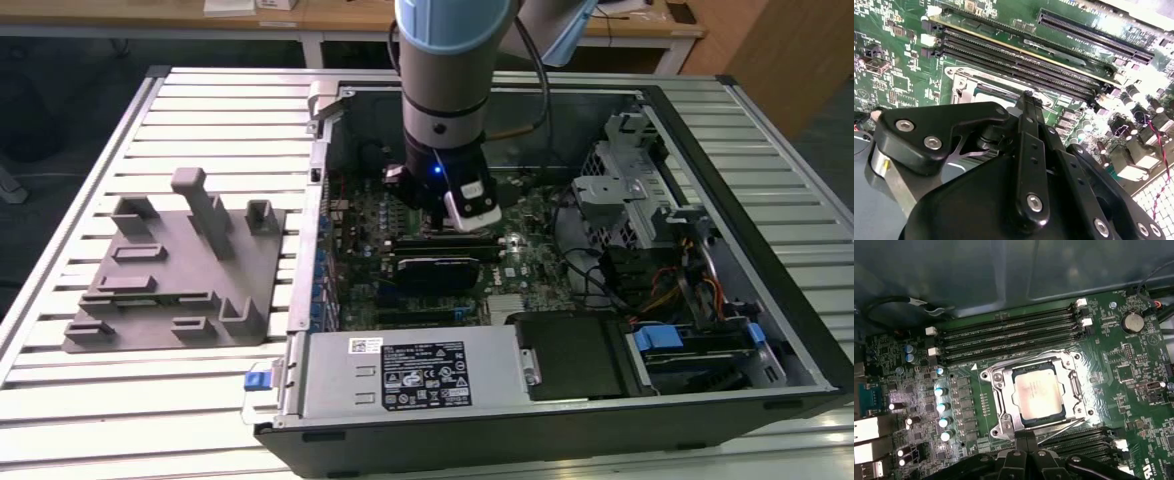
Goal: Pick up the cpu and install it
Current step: 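Install the second cpu locking lever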
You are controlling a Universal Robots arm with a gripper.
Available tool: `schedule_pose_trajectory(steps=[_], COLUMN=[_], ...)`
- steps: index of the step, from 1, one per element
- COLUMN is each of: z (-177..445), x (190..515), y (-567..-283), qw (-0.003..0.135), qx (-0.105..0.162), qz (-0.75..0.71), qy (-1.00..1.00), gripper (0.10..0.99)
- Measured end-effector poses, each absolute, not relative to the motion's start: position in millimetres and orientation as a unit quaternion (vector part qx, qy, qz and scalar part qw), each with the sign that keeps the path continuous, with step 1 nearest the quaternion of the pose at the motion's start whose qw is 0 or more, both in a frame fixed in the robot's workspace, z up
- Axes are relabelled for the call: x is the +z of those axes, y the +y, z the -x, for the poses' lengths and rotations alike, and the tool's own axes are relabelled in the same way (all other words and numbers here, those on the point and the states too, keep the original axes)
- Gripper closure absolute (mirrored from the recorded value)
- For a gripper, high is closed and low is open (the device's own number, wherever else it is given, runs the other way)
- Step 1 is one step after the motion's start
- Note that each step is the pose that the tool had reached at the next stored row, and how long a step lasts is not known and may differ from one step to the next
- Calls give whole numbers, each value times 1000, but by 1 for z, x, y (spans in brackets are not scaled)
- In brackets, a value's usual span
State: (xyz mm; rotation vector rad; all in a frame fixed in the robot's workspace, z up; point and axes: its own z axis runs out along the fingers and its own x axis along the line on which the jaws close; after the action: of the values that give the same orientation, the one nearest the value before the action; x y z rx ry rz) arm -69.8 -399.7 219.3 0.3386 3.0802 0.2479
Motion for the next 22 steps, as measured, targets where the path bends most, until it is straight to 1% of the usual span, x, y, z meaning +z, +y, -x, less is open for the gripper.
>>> schedule_pose_trajectory(steps=[8,14,22], z=[70,72,75], x=[219,218,214], y=[-407,-413,-420], qw=[16,14,13], qx=[82,103,112], qz=[-109,-109,-109], qy=[991,989,988], gripper=[980,980,980])
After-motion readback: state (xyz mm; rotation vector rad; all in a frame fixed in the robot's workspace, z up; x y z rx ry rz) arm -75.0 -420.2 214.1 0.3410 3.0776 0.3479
